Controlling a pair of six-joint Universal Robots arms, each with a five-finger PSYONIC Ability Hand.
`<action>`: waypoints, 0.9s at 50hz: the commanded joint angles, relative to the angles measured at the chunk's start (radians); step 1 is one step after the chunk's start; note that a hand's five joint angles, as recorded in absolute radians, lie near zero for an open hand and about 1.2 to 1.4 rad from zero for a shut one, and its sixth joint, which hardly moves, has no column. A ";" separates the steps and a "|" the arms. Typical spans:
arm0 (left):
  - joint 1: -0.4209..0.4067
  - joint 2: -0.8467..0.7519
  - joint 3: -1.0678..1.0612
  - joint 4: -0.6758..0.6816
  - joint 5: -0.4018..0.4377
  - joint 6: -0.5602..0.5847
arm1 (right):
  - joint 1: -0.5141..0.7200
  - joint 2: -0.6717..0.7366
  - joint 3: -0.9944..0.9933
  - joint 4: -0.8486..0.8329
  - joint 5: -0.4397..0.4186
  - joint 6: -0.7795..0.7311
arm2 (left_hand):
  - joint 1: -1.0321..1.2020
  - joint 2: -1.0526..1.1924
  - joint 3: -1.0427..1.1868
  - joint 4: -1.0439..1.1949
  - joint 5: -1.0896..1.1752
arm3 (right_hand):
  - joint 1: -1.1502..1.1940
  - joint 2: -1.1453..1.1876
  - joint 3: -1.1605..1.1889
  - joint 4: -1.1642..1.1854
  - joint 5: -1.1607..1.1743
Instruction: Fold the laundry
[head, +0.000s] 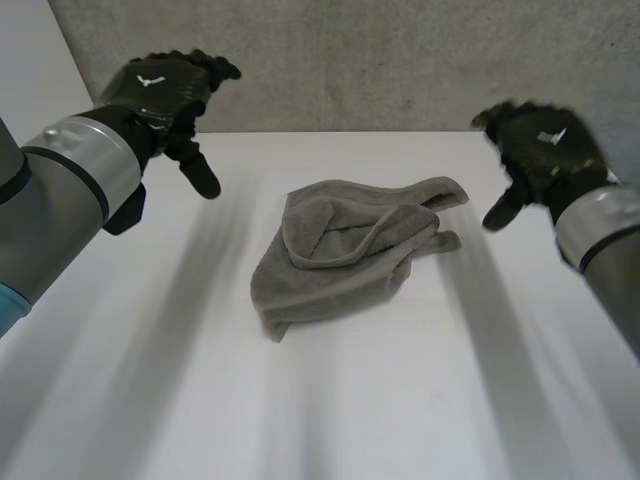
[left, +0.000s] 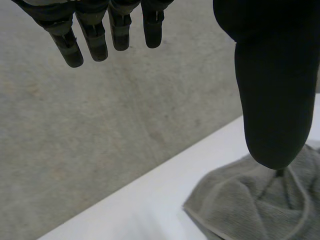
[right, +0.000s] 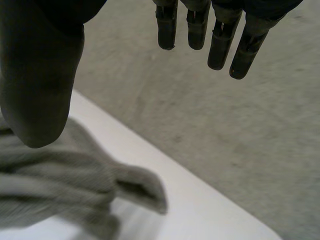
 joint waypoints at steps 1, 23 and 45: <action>0.000 0.015 -0.001 0.021 -0.042 -0.006 | 0.007 0.008 -0.231 0.207 0.071 0.024 | 0.000 0.009 0.006 0.009 -0.031 | -0.056 -0.070 -0.063 -0.081 -0.059; 0.003 0.014 -0.001 0.021 -0.036 -0.003 | 0.007 0.062 -0.278 0.255 0.045 0.018 | 0.000 0.009 0.006 0.009 -0.031 | -0.056 -0.070 -0.063 -0.081 -0.059; 0.023 0.014 0.013 0.022 -0.033 -0.002 | 0.198 0.698 -0.764 0.326 -0.186 -0.020 | 0.000 0.009 0.006 0.009 -0.031 | -0.035 -0.048 -0.041 -0.059 -0.037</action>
